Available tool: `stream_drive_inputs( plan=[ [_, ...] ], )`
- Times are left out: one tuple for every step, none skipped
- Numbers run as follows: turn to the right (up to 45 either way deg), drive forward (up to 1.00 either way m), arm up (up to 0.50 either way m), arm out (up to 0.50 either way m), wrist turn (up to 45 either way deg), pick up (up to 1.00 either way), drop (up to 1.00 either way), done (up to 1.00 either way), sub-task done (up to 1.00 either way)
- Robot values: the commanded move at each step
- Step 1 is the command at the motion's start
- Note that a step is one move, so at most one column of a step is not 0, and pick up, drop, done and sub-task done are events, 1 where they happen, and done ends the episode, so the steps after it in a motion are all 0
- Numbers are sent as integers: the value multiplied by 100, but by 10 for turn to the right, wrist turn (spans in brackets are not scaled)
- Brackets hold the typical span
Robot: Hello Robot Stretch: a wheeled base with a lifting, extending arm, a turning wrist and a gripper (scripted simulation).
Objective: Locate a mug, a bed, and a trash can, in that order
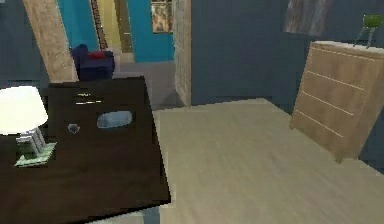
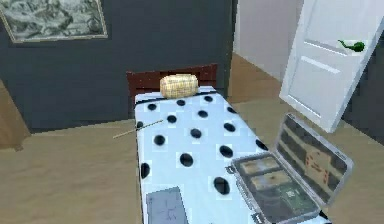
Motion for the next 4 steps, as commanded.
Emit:
stream_drive_inputs(
  plan=[
    [120,0,0,0,0,0,0,0,0],
    [0,75,0,0,0,0,0,0,0],
    [-270,0,0,0,0,0,0,0,0],
    [0,100,0,0,0,0,0,0,0]
  ],
)
